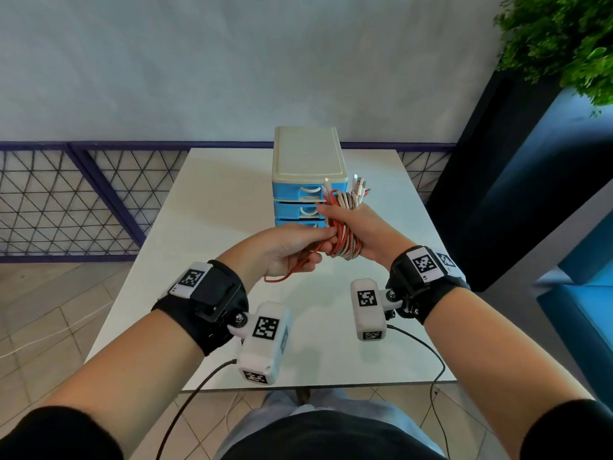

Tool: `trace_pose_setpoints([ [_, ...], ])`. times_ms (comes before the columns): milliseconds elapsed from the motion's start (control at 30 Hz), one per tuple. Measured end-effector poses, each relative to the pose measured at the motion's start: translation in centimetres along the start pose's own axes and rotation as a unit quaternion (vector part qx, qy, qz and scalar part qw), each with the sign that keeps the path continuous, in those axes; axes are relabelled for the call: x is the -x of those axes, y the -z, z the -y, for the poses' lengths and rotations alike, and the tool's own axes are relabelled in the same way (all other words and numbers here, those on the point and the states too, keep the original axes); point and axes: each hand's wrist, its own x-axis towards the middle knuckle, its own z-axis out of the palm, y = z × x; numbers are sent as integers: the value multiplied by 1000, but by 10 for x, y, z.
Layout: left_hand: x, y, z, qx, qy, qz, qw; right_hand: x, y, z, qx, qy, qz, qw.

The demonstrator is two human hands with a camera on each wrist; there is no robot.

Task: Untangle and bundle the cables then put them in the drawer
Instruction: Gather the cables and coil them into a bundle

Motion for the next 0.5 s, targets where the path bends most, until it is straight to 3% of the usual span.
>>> trace_pose_setpoints([
  [133,2,13,6,24,4,23,999,-9,11,-1,-76,15,-97,992],
  [200,7,21,11,32,31,67,997,-12,19,2,-136,25,-122,983],
  [300,13,37,25,-75,52,164,982,-14,35,8,-218,35,-114,969],
  [367,15,45,33,-153,39,188,970,-11,43,13,-237,28,-98,966],
  [433,15,47,34,-199,6,130,971,-6,46,15,-215,13,-76,974],
  [500,14,46,27,-272,-50,8,961,-2,44,16,-168,-12,-44,985],
])
